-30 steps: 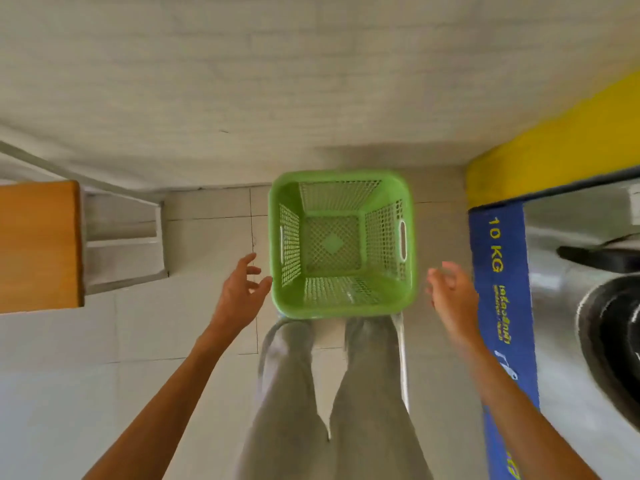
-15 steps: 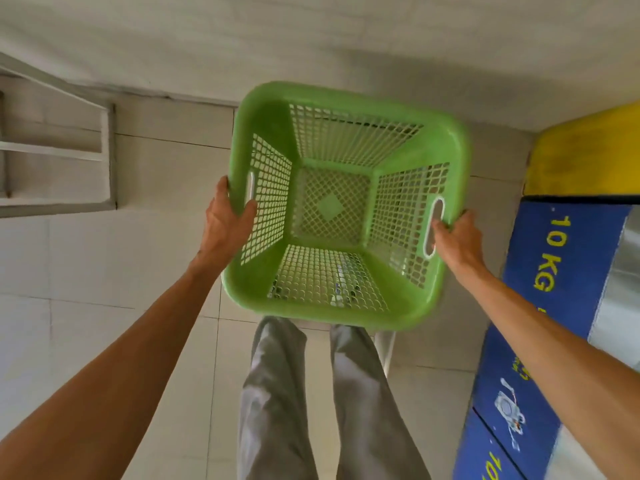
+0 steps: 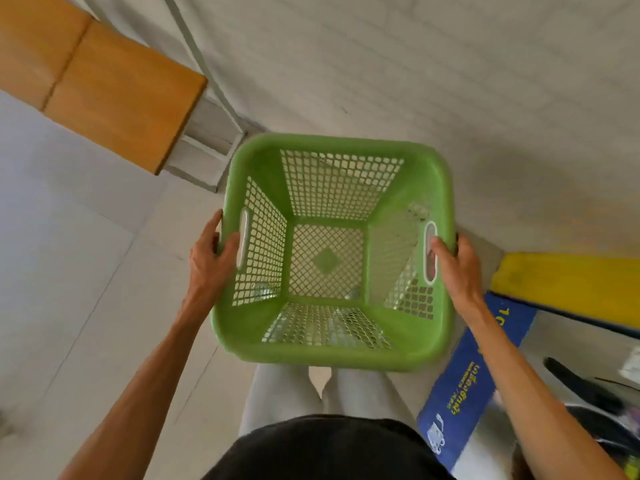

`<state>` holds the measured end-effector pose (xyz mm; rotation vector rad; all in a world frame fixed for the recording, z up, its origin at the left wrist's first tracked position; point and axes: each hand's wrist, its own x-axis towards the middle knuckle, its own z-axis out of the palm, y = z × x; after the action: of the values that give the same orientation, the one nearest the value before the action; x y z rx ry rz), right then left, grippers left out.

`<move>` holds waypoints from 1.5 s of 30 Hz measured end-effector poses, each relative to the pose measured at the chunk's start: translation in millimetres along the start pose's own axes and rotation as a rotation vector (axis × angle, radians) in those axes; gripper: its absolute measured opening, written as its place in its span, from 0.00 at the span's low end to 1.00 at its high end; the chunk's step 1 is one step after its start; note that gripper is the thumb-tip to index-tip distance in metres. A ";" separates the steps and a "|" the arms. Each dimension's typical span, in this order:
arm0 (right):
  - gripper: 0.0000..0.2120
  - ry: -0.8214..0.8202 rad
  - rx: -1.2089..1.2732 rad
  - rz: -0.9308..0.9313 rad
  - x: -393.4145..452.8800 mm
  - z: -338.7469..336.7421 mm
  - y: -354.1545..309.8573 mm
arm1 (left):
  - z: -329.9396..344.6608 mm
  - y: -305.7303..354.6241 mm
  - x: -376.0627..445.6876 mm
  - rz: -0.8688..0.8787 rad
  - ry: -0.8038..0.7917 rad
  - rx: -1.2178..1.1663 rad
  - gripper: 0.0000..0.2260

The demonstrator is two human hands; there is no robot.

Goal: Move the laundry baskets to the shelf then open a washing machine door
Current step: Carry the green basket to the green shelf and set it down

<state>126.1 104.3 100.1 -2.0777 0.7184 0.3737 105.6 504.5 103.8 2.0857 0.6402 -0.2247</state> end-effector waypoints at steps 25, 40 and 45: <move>0.19 -0.448 -0.401 -0.945 -260.7 419.8 -486.0 | -499.5 -178.5 -124.0 -0.238 0.909 -0.562 0.22; 0.18 -0.615 -0.421 -1.096 -291.7 745.2 -777.6 | -782.4 -258.1 96.1 -0.285 1.086 -0.603 0.22; 0.17 -0.669 -0.367 -1.101 -300.3 849.5 -865.4 | -888.2 -300.8 183.3 -0.282 1.105 -0.614 0.23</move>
<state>425.7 1294.7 332.4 -2.1351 -0.9295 0.5182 30.3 1432.9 317.0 1.3707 1.4257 0.9275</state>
